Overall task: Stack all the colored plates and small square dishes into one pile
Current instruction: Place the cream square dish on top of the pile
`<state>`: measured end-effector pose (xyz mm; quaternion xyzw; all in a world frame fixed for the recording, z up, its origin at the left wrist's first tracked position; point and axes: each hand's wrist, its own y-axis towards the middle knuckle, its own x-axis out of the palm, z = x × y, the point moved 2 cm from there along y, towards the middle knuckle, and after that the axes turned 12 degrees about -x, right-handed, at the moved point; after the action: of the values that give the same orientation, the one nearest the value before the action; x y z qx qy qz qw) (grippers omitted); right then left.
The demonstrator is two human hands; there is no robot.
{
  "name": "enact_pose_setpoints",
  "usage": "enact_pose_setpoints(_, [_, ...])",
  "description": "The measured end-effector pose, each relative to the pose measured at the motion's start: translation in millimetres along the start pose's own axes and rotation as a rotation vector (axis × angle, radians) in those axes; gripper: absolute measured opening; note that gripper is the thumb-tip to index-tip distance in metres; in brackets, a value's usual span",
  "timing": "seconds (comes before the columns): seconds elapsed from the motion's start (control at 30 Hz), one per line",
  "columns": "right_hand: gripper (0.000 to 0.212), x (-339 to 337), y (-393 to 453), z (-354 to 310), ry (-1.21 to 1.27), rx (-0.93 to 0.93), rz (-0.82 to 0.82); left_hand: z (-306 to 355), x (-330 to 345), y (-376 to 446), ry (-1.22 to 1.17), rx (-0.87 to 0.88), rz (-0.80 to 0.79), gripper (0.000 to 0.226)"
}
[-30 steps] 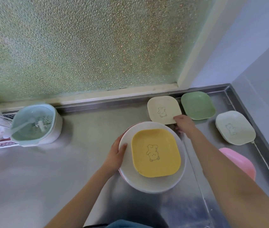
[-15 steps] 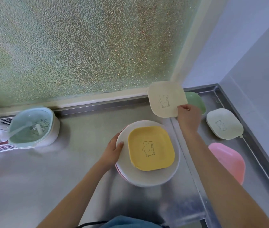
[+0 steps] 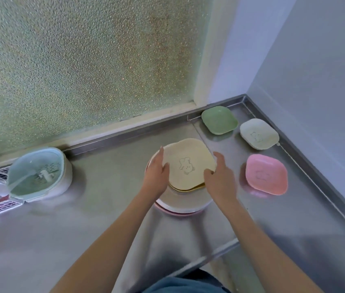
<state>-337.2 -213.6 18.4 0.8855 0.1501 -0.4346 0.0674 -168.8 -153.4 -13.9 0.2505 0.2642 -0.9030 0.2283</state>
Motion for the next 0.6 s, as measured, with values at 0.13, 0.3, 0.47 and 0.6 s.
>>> enact_pose_setpoints(0.13, [0.048, 4, 3, -4, -0.279, -0.047, -0.033, -7, 2, 6, 0.104, 0.025, -0.036, 0.058])
enact_pose_setpoints(0.3, [0.055, 11, -3, 2, -0.465, -0.002, -0.115, -7, 1, 9, 0.101, 0.051, -0.091, 0.058])
enact_pose_setpoints(0.47, [0.056, 17, -3, 11, -0.241, 0.034, -0.135, -13, 0, 5, 0.039, 0.075, -0.1, 0.055])
enact_pose_setpoints(0.6, [0.05, 19, -5, 34, -0.014, 0.12, -0.038, -29, -6, 1, -0.314, -0.146, -0.105, 0.056])
